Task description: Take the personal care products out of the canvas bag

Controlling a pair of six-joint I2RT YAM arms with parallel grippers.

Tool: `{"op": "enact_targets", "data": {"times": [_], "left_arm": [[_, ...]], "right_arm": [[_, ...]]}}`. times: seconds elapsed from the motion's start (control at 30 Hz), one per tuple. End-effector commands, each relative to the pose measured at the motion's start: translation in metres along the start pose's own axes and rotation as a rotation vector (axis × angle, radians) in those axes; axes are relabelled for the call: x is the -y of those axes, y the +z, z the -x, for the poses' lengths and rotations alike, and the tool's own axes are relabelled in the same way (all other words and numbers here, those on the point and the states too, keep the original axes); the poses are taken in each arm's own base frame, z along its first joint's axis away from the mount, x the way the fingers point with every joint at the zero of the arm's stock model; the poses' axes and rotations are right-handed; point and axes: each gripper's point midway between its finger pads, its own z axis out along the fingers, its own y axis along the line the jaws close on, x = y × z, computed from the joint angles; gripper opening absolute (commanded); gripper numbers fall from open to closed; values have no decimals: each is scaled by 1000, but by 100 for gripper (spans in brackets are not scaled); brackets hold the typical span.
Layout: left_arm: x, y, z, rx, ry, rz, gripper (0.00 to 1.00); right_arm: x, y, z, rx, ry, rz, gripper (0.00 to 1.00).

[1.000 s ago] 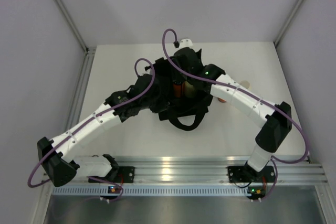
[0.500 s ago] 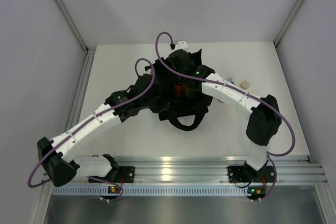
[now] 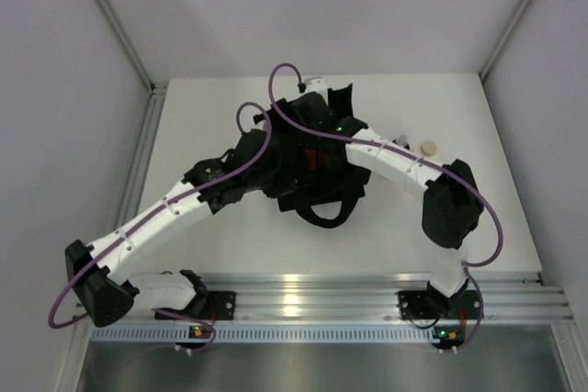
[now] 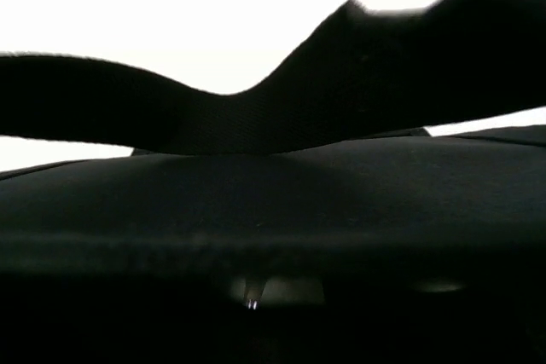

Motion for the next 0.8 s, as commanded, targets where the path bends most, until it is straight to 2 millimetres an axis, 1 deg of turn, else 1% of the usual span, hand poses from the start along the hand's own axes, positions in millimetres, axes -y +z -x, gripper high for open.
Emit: {"op": "enact_targets", "data": {"times": [0.0,0.37,0.5,0.53,0.77], "left_arm": [[24,-20,-2,-21,14,-99,0],[22,-20,-3,-27,8,-98,0],[22,-20,-5,-33,10,-98,0],[22,-20,-4,-31,11,-100,0],[22,-20,-4,-32,11,-99,0]], "right_arm": [[2,12,4,29,38,-3,49],[7,25,-15,-6,44,-7,45],[5,27,-17,-7,47,-3,42],[6,29,-18,-12,46,-4,40],[6,31,-20,-14,34,-6,36]]}}
